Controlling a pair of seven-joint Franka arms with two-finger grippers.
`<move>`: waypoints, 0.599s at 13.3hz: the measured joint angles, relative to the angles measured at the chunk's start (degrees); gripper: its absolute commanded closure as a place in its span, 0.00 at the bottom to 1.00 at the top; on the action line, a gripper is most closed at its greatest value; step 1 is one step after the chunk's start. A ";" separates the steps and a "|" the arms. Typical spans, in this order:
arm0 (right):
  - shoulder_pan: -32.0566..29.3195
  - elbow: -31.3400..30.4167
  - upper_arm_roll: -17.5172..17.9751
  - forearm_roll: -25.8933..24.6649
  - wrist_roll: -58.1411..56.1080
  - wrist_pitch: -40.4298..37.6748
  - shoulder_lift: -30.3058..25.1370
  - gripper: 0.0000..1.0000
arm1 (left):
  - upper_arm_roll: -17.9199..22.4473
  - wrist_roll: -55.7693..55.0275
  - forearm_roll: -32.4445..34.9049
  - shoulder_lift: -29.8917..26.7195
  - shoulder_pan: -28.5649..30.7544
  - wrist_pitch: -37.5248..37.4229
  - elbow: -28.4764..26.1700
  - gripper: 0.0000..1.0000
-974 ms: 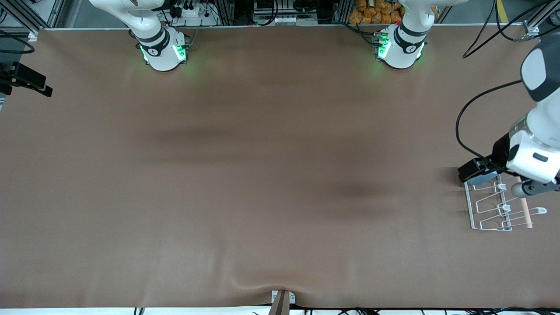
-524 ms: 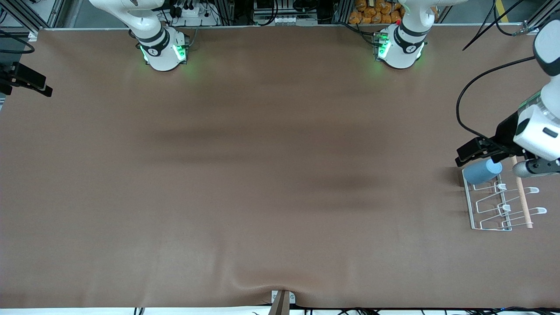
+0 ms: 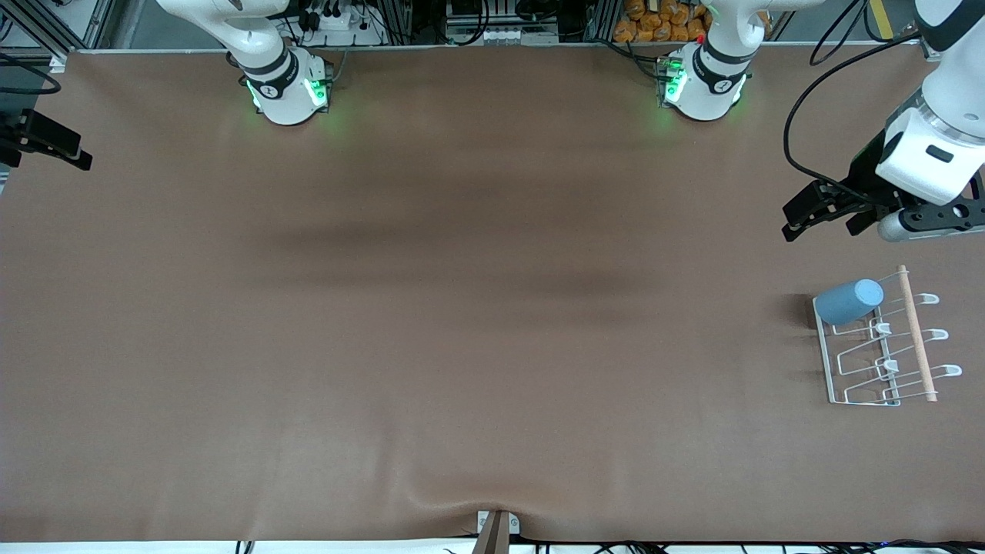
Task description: Transfer cup to left arm and place on rack
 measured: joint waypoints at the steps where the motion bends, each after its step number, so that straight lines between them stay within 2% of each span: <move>1: 0.00 0.00 0.00 0.00 0.00 0.00 0.00 0.00 | 0.89 0.85 0.48 0.01 0.10 0.49 -0.56 0.00; 3: 0.00 0.00 0.00 0.00 0.00 0.00 0.00 0.00 | 2.18 2.29 0.61 0.02 0.47 1.21 -0.93 0.00; 8: 0.00 0.00 0.00 0.00 0.00 0.00 0.00 0.00 | 2.25 2.68 3.52 -0.05 0.47 2.47 -0.45 0.00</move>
